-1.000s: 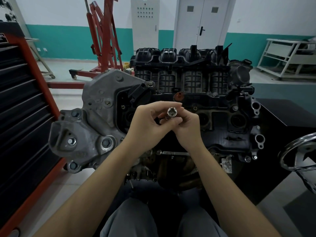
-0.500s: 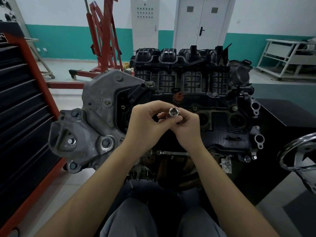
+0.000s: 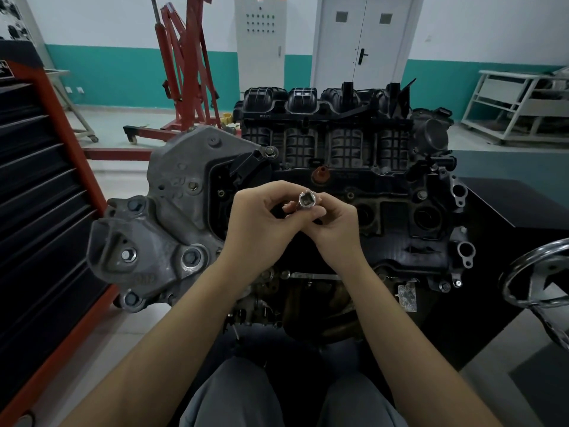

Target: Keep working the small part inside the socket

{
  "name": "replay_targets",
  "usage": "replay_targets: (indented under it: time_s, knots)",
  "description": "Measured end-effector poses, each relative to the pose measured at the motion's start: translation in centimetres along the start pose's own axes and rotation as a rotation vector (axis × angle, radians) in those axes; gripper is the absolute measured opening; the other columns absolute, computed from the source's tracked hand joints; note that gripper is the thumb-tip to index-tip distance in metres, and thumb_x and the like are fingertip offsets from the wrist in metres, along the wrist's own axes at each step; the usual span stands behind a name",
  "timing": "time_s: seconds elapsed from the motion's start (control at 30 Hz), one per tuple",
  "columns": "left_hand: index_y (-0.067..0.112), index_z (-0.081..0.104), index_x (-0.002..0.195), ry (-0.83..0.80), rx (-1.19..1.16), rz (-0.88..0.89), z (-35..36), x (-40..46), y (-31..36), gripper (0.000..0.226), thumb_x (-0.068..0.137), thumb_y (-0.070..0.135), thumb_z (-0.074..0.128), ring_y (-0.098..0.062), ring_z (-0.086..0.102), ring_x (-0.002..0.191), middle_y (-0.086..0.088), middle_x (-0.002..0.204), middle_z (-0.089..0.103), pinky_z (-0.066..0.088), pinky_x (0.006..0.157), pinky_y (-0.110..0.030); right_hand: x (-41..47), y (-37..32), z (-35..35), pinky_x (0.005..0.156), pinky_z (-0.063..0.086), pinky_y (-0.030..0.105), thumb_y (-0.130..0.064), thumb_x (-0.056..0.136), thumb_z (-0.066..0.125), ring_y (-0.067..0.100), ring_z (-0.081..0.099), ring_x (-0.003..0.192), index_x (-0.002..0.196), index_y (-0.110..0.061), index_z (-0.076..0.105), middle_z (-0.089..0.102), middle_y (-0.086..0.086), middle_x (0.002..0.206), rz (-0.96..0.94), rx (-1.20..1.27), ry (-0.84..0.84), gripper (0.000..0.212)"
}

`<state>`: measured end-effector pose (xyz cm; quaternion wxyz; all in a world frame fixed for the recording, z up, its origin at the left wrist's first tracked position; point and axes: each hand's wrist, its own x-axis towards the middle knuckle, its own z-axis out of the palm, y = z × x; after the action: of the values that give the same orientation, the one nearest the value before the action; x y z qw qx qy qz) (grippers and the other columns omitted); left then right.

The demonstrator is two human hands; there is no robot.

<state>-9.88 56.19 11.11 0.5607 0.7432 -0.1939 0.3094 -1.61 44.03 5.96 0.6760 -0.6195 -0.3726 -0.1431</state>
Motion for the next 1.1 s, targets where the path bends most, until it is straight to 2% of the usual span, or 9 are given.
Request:
replay_targets:
  time_s: [0.1, 0.2, 0.4, 0.5, 0.6, 0.8, 0.93, 1.0, 1.1]
  knots:
    - [0.006, 0.073, 0.098, -0.094, -0.058, -0.012, -0.21, -0.01, 0.00, 0.021, 0.081, -0.007, 0.069, -0.019, 0.071, 0.095, -0.009, 0.095, 0.074, 0.056, 0.089, -0.037, -0.01, -0.06, -0.03, 0.084, 0.053, 0.029, 0.006, 0.082, 0.067, 0.018, 0.068, 0.095, 0.104, -0.005, 0.067, 0.071, 0.002, 0.095, -0.007, 0.018, -0.036, 0.025]
    - [0.006, 0.070, 0.104, -0.141, -0.110, -0.048, -0.29, 0.04, 0.11, 0.029, 0.081, -0.012, 0.066, -0.023, 0.070, 0.099, -0.013, 0.100, 0.073, 0.054, 0.092, -0.038, 0.06, -0.12, 0.11, 0.081, 0.053, 0.027, 0.012, 0.079, 0.067, 0.014, 0.069, 0.090, 0.100, -0.010, 0.068, 0.073, -0.007, 0.088, 0.023, 0.035, -0.012, 0.030]
    - [0.004, 0.074, 0.090, -0.023, 0.023, -0.008, 0.12, 0.06, -0.03, 0.016, 0.075, 0.000, 0.079, -0.016, 0.072, 0.087, -0.003, 0.088, 0.075, 0.058, 0.083, -0.036, -0.03, -0.03, 0.04, 0.083, 0.055, 0.037, 0.008, 0.079, 0.070, 0.023, 0.069, 0.089, 0.097, 0.001, 0.069, 0.071, 0.012, 0.090, 0.032, 0.021, 0.010, 0.019]
    - [0.003, 0.074, 0.095, -0.055, -0.031, -0.019, -0.03, 0.07, -0.05, 0.016, 0.081, -0.004, 0.072, -0.018, 0.071, 0.092, -0.007, 0.092, 0.075, 0.057, 0.086, -0.036, -0.04, -0.19, 0.03, 0.087, 0.052, 0.028, 0.006, 0.082, 0.067, 0.017, 0.068, 0.097, 0.108, -0.005, 0.066, 0.070, 0.004, 0.098, 0.014, 0.037, -0.017, 0.028]
    - [0.004, 0.072, 0.100, -0.121, -0.085, -0.037, -0.25, 0.19, 0.13, 0.023, 0.082, -0.010, 0.067, -0.019, 0.071, 0.095, -0.010, 0.096, 0.074, 0.055, 0.088, -0.032, -0.01, -0.15, 0.08, 0.083, 0.051, 0.023, 0.008, 0.083, 0.065, 0.011, 0.068, 0.095, 0.108, -0.009, 0.065, 0.071, -0.005, 0.095, 0.021, 0.043, -0.015, 0.031]
    - [0.004, 0.074, 0.090, -0.037, 0.075, 0.005, -0.15, 0.20, 0.16, 0.015, 0.076, 0.002, 0.080, -0.015, 0.071, 0.086, -0.004, 0.087, 0.075, 0.058, 0.082, -0.037, -0.07, 0.18, 0.24, 0.080, 0.054, 0.028, 0.007, 0.079, 0.070, 0.017, 0.070, 0.086, 0.095, -0.001, 0.069, 0.072, 0.005, 0.088, 0.043, 0.029, 0.034, 0.018]
    - [0.007, 0.074, 0.098, -0.099, 0.018, -0.011, -0.32, 0.23, 0.24, 0.019, 0.082, -0.003, 0.072, -0.013, 0.071, 0.093, -0.002, 0.094, 0.075, 0.056, 0.086, -0.032, -0.03, -0.07, 0.15, 0.084, 0.051, 0.023, 0.002, 0.082, 0.069, 0.013, 0.068, 0.096, 0.105, -0.010, 0.067, 0.072, -0.006, 0.096, 0.005, 0.030, -0.013, 0.026]
    - [0.012, 0.071, 0.103, -0.150, -0.041, -0.029, -0.44, 0.29, 0.36, 0.027, 0.083, -0.007, 0.069, -0.013, 0.070, 0.097, -0.002, 0.098, 0.074, 0.054, 0.089, -0.028, 0.02, -0.05, 0.16, 0.080, 0.050, 0.018, 0.004, 0.082, 0.067, 0.006, 0.068, 0.092, 0.101, -0.017, 0.067, 0.072, -0.015, 0.091, 0.007, 0.021, -0.014, 0.029]
    - [0.010, 0.071, 0.103, -0.141, -0.011, -0.017, -0.32, 0.30, 0.27, 0.029, 0.080, -0.006, 0.072, -0.014, 0.070, 0.098, -0.004, 0.099, 0.074, 0.055, 0.089, -0.031, -0.03, 0.11, 0.19, 0.078, 0.052, 0.023, 0.008, 0.081, 0.067, 0.010, 0.069, 0.088, 0.096, -0.013, 0.069, 0.073, -0.009, 0.087, 0.038, 0.027, 0.015, 0.026]
